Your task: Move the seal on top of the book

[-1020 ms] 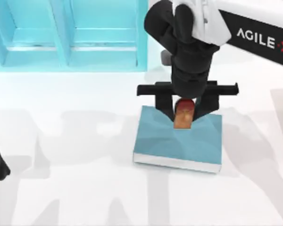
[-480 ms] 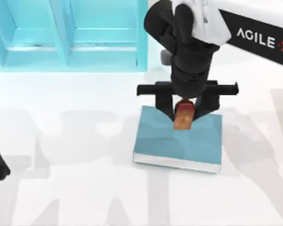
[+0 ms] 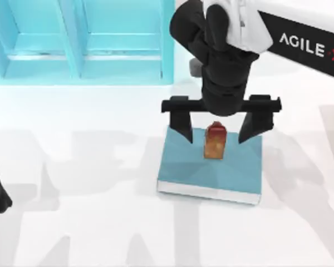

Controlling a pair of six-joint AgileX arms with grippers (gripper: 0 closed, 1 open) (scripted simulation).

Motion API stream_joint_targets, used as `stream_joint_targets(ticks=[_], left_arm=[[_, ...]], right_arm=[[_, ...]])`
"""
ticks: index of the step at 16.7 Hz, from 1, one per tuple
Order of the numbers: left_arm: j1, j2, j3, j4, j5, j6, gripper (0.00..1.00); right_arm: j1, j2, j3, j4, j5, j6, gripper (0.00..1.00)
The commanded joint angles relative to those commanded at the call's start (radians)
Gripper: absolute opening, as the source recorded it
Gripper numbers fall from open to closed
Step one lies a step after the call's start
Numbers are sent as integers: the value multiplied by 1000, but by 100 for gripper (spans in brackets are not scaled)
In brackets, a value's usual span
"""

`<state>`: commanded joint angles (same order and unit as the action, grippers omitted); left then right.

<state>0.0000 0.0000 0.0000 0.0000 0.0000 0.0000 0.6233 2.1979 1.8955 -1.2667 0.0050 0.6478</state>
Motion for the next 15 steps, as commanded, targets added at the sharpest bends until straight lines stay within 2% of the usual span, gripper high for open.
stream_joint_targets(ticks=[8,15], left_arm=[[0,0,0,0,0,0,100],[0,0,0,0,0,0,100]], right_arm=[[-1,0,3,-3,0,0,100],[-1,4,94,-99,-3,0,100]])
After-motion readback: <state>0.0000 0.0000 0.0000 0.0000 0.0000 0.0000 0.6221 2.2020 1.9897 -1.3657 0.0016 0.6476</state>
